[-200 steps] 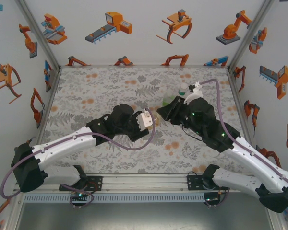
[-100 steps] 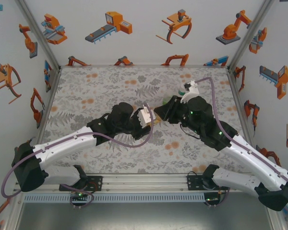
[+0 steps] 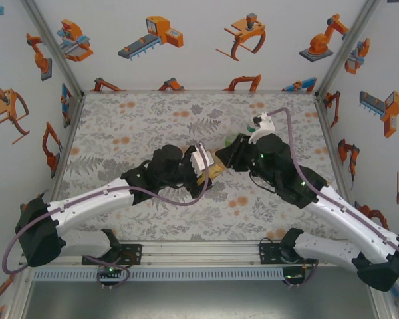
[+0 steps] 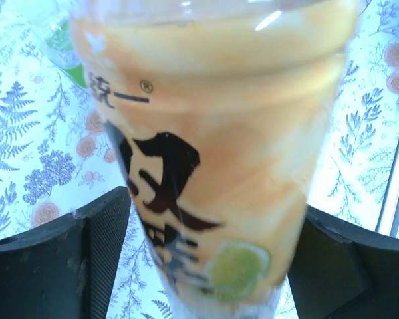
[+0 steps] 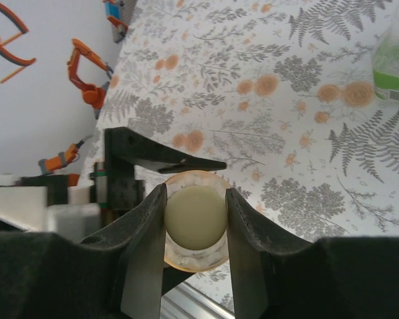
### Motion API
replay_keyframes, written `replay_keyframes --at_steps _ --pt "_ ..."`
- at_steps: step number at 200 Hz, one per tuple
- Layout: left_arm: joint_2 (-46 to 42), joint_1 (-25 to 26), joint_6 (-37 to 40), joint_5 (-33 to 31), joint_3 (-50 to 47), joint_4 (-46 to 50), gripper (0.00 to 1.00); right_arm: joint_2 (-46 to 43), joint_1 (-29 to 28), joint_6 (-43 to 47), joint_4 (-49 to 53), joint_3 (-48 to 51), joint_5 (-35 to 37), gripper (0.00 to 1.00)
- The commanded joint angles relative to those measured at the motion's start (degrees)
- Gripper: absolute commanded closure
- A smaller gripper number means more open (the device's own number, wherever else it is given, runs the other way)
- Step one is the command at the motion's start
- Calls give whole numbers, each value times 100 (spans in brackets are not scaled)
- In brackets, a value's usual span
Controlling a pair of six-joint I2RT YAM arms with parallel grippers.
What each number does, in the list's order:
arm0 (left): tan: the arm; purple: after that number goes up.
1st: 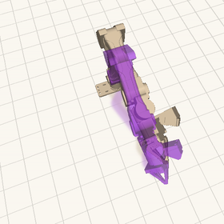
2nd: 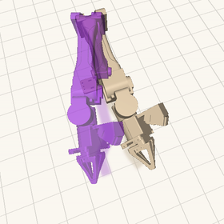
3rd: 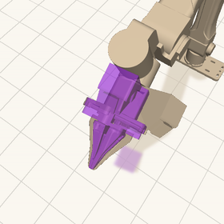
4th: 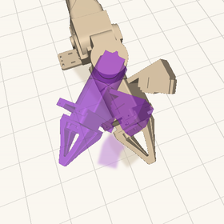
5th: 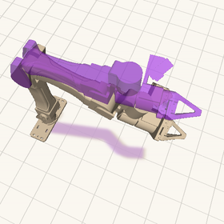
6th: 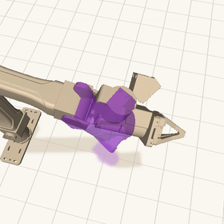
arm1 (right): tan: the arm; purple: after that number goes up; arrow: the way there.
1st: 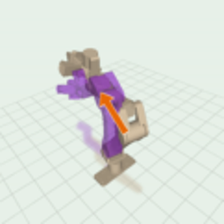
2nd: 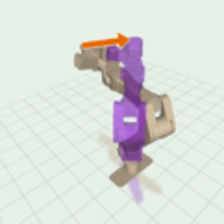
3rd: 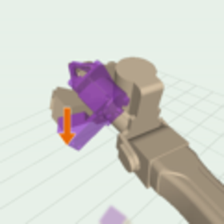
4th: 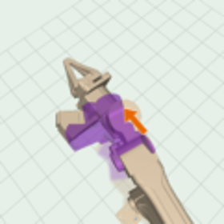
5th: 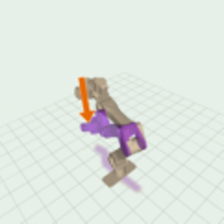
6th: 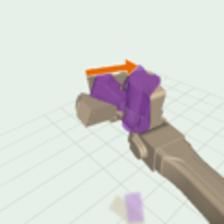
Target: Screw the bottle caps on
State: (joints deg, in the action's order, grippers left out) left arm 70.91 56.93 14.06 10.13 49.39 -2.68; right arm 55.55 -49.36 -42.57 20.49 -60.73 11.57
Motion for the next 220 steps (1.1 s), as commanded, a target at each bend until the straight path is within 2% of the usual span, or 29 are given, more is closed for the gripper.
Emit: replay_keyframes --at_steps 1,52,99,150,174,220 --pt "-236 -16 -123 96 -56 -556 20 114 -25 397 148 -36 391 89" --pt "-373 -98 -192 -53 -139 -456 18 815 85 1200 96 -263 815 94" --pt "-672 -282 -356 -289 -249 -413 17 1540 322 1867 -488 -538 1008 95" --pt "-1053 -979 -1469 -174 -446 -471 15 2412 691 2506 -1386 -775 953 97" --pt "-1158 -1118 -1805 -567 -483 -352 12 2913 843 2769 -1570 -1022 900 98" --pt "-1234 -1209 -1986 -628 -437 1 11 3721 1077 2996 -1713 -1599 838 98"
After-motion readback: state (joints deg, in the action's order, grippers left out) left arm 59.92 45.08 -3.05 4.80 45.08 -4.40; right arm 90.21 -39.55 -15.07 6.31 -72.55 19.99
